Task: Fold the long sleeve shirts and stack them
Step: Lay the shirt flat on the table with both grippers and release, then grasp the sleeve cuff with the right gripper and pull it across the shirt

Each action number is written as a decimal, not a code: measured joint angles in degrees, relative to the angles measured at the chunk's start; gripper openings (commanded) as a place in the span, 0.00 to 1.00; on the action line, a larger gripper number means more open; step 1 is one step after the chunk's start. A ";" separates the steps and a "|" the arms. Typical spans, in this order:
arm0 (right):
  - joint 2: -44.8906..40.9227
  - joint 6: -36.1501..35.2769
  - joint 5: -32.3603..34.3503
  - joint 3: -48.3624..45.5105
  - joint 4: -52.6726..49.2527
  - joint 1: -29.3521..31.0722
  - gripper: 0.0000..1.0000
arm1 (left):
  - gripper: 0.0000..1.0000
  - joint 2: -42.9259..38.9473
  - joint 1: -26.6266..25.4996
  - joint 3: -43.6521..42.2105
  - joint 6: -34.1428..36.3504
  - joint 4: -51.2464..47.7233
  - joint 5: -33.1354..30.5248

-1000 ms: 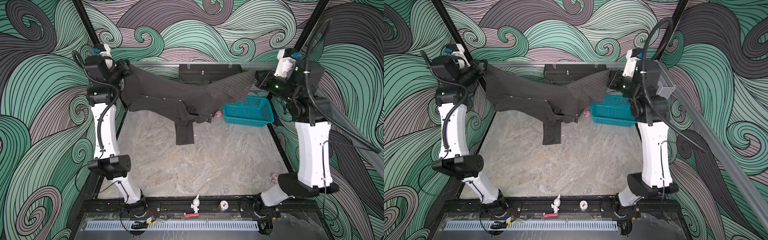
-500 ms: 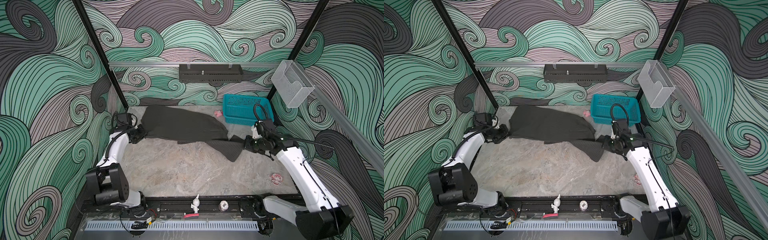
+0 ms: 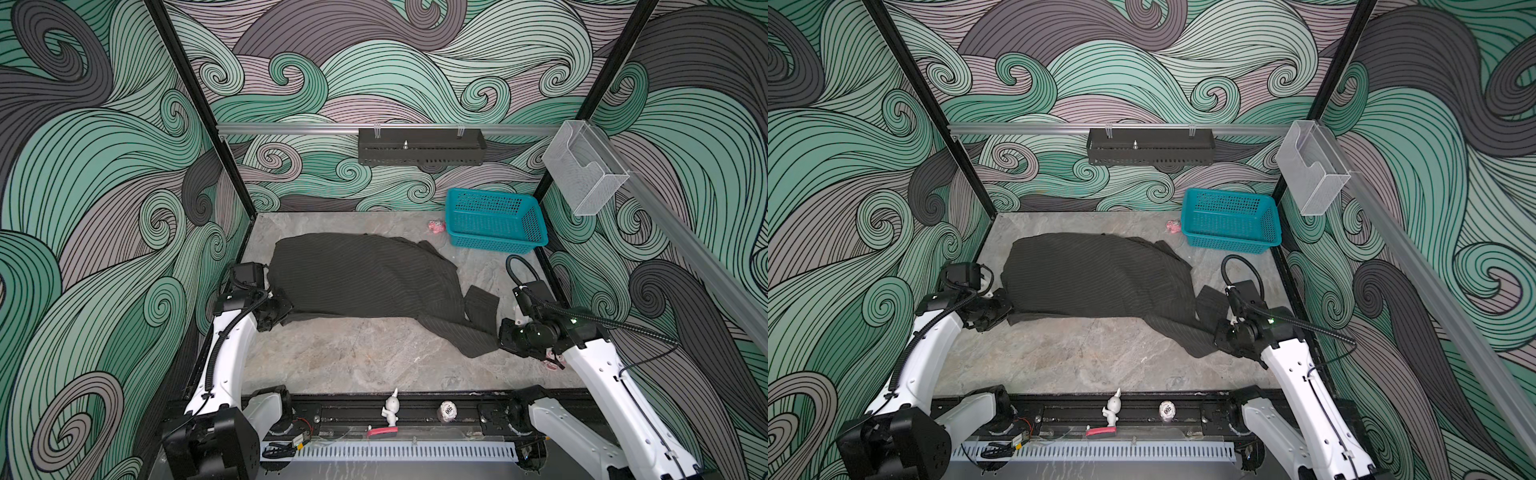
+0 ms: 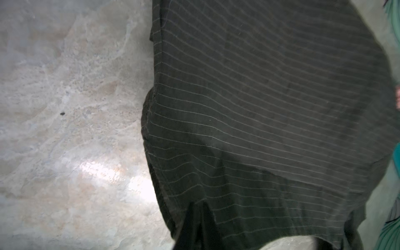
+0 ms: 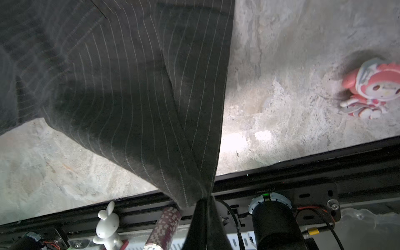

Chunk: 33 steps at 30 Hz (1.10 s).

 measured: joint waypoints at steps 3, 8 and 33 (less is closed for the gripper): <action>-0.46 0.26 -0.04 -0.20 -0.50 1.01 0.60 | 0.59 0.02 0.00 -0.20 -1.16 -0.61 0.57; 2.56 -0.52 0.24 6.36 -0.35 3.34 0.80 | 0.73 0.02 0.00 5.29 -3.04 -0.96 1.03; 90.66 -24.26 -10.14 86.29 20.26 8.17 0.87 | 0.68 45.42 0.46 26.14 -7.26 7.52 3.19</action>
